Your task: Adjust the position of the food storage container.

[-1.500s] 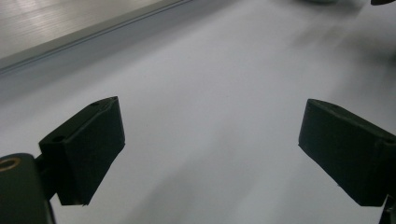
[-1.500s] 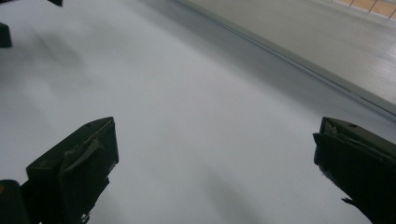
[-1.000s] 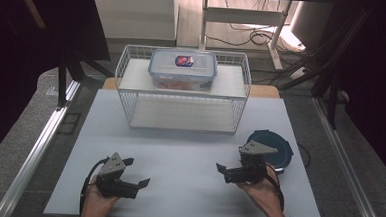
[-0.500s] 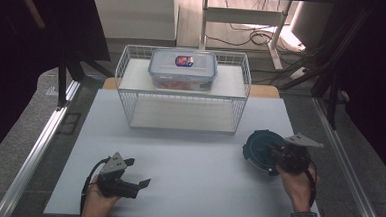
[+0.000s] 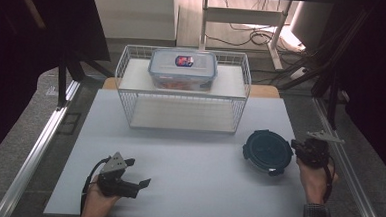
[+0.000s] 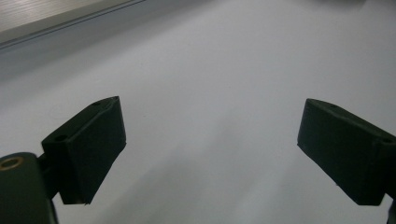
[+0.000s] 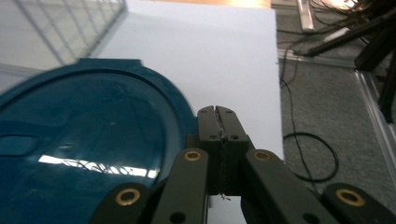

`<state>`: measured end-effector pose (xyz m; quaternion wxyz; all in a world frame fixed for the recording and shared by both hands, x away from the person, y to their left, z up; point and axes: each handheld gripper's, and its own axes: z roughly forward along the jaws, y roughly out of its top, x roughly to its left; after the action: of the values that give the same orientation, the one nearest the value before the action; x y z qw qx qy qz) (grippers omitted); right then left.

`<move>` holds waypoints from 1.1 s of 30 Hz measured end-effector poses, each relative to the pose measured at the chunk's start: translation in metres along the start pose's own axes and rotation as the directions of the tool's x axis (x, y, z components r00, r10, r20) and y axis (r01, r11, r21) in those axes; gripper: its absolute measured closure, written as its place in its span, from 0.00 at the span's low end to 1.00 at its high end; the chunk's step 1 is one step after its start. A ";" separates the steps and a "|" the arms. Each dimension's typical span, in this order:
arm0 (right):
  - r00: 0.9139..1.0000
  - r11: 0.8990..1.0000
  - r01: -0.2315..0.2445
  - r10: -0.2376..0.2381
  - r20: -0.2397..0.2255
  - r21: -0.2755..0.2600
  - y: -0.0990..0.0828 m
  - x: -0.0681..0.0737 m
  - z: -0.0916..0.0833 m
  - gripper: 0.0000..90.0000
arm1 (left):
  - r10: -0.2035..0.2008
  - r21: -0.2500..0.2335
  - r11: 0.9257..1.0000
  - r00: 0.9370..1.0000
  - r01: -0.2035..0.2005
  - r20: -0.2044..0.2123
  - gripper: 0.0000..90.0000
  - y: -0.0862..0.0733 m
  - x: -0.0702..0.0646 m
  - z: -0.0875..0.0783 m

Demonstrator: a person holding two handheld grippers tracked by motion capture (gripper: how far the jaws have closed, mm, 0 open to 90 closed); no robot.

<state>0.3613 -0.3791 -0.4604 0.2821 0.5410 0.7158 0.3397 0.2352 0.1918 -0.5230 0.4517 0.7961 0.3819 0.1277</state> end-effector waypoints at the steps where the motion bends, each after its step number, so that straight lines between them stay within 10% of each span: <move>1: 1.000 1.000 -0.002 0.002 0.000 0.004 0.000 -0.001 0.002 0.99 | 0.000 0.000 1.000 1.000 0.000 0.000 0.08 0.000 0.000 0.000; 15: 1.000 0.998 0.016 -0.015 -0.024 0.061 -0.001 0.003 0.014 1.00 | -0.003 0.011 1.000 1.000 0.003 0.010 0.08 0.000 0.000 0.003; 33: 0.975 0.991 0.114 -0.098 -0.201 0.070 -0.001 0.068 0.016 1.00 | -0.001 0.018 1.000 1.000 0.001 0.014 0.08 0.000 0.000 0.003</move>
<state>0.3557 -0.3110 -0.4735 0.2052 0.4766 0.7813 0.3468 0.2373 0.1898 -0.5248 0.4475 0.8007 0.3804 0.1185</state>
